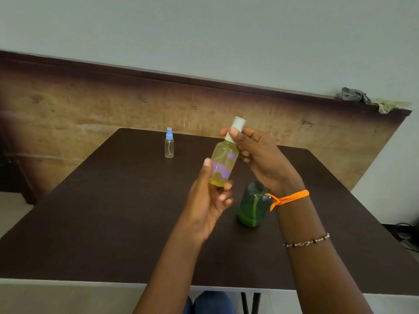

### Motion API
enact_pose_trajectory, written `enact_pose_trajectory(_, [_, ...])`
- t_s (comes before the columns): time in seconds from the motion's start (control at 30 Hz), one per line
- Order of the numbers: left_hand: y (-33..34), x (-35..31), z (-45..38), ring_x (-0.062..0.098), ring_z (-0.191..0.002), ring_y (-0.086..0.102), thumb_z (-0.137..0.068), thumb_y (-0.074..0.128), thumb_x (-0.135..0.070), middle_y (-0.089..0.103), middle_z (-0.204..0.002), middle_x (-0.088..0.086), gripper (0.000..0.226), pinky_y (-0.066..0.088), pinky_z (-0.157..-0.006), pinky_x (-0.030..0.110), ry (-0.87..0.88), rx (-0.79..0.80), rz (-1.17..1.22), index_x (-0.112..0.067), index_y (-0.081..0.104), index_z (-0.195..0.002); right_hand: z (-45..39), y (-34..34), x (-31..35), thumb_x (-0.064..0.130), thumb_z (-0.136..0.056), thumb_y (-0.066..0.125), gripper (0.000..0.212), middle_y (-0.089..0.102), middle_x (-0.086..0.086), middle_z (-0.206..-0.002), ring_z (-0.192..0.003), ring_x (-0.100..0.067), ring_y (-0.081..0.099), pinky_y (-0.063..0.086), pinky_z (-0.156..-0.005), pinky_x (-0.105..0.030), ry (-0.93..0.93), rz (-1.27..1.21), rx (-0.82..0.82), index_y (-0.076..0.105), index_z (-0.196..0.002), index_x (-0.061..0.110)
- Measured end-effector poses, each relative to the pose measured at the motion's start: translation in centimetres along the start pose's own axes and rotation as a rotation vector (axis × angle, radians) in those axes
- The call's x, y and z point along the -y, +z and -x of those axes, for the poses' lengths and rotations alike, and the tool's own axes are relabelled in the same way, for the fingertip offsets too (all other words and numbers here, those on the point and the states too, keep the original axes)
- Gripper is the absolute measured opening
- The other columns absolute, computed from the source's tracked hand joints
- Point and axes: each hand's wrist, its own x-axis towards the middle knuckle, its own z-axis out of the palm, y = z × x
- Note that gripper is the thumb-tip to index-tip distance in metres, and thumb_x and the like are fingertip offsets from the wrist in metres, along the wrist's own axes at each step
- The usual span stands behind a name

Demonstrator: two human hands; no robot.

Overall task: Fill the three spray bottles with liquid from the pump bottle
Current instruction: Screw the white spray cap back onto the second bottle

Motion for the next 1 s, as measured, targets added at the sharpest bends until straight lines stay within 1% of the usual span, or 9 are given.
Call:
enact_pose_trajectory(0.1, [-0.3, -0.7, 0.3, 0.002, -0.036, 0.03, -0.083, 0.043, -0.052, 0.039, -0.054, -0.002, 0.046, 0.031, -0.038, 0.014, -0.143, 0.143, 0.137, -0.01, 0.058, -0.096, 0.3, -0.4, 0.3, 0.031, -0.083, 0.051, 0.025, 0.044, 0.015, -0.046, -0.046, -0.001, 0.028, 0.025, -0.047, -0.012, 0.016, -0.083, 0.103, 0.065, -0.093, 0.013])
enact_pose_trajectory(0.17, [-0.3, -0.6, 0.2, 0.002, -0.039, 0.033, -0.085, 0.044, -0.05, 0.043, -0.056, -0.001, 0.044, 0.035, -0.04, 0.014, -0.11, 0.102, 0.06, -0.011, 0.059, -0.098, 0.2, -0.3, 0.0, 0.026, -0.091, 0.05, 0.019, 0.047, 0.015, -0.046, -0.044, 0.0, 0.032, 0.025, -0.046, -0.012, 0.038, -0.045, 0.055, 0.064, -0.09, 0.013])
enact_pose_trajectory(0.3, [-0.3, 1.2, -0.6, 0.005, -0.055, 0.046, -0.093, 0.05, -0.026, 0.05, -0.07, 0.001, 0.013, 0.046, -0.059, 0.021, 0.265, -0.148, -0.462, -0.016, 0.052, -0.101, -0.2, 0.3, -1.0, 0.026, -0.091, 0.06, 0.024, 0.059, 0.005, -0.057, -0.046, 0.0, 0.048, 0.035, -0.046, -0.011, 0.13, -0.013, -0.183, 0.066, -0.083, 0.005])
enact_pose_trajectory(0.37, [-0.3, 2.2, -0.7, 0.005, -0.06, 0.051, -0.094, 0.05, -0.021, 0.052, -0.078, 0.001, 0.009, 0.05, -0.064, 0.025, 0.368, -0.185, -0.565, -0.02, 0.05, -0.103, -0.4, 0.7, -1.8, 0.032, -0.087, 0.066, 0.039, 0.055, -0.006, -0.064, -0.054, -0.007, 0.046, 0.034, -0.05, -0.016, 0.133, 0.095, -0.281, 0.066, -0.085, -0.007])
enact_pose_trajectory(0.5, [-0.1, 1.6, -0.4, 0.004, -0.048, 0.041, -0.095, 0.042, -0.037, 0.048, -0.07, 0.0, 0.021, 0.046, -0.052, 0.02, 0.224, -0.188, -0.34, -0.019, 0.05, -0.102, -0.2, 0.5, -1.9, 0.03, -0.086, 0.067, 0.037, 0.05, -0.005, -0.066, -0.051, -0.002, 0.041, 0.032, -0.045, -0.012, 0.078, 0.13, -0.281, 0.063, -0.087, -0.007])
enact_pose_trajectory(0.63, [-0.8, -0.2, -0.3, 0.002, -0.031, 0.025, -0.092, 0.037, -0.053, 0.031, -0.048, -0.004, 0.045, 0.027, -0.033, 0.013, -0.21, -0.032, 0.145, -0.012, 0.056, -0.089, 0.3, -0.2, -0.9, 0.027, -0.084, 0.057, 0.018, 0.055, 0.015, -0.06, -0.047, 0.0, 0.034, 0.023, -0.047, -0.013, 0.019, -0.003, 0.075, 0.065, -0.092, 0.012])
enact_pose_trajectory(0.7, [-1.2, -0.3, -0.2, 0.002, -0.027, 0.023, -0.091, 0.035, -0.056, 0.029, -0.044, -0.004, 0.052, 0.025, -0.028, 0.013, -0.284, 0.016, 0.197, -0.009, 0.055, -0.083, 0.5, -0.3, -0.8, 0.03, -0.083, 0.055, 0.022, 0.057, 0.014, -0.063, -0.049, 0.0, 0.032, 0.022, -0.05, -0.017, 0.003, 0.011, 0.157, 0.067, -0.096, 0.018])
enact_pose_trajectory(0.9, [-0.4, 0.9, -0.3, 0.003, -0.036, 0.029, -0.094, 0.037, -0.049, 0.038, -0.051, -0.003, 0.044, 0.036, -0.04, 0.014, 0.005, -0.171, -0.045, -0.011, 0.057, -0.101, 0.1, 0.5, -1.7, 0.023, -0.093, 0.057, 0.015, 0.059, -0.005, -0.077, -0.065, -0.01, 0.043, 0.03, -0.049, -0.011, 0.069, 0.049, -0.082, 0.068, -0.086, 0.016])
enact_pose_trajectory(1.0, [0.1, 1.6, -0.5, 0.002, -0.041, 0.035, -0.095, 0.037, -0.043, 0.045, -0.06, -0.002, 0.034, 0.042, -0.045, 0.016, 0.128, -0.241, -0.113, -0.015, 0.056, -0.099, 0.0, 0.7, -2.2, 0.027, -0.091, 0.061, 0.028, 0.054, -0.009, -0.074, -0.064, -0.013, 0.041, 0.031, -0.055, -0.018, 0.06, 0.143, -0.158, 0.068, -0.088, 0.0])
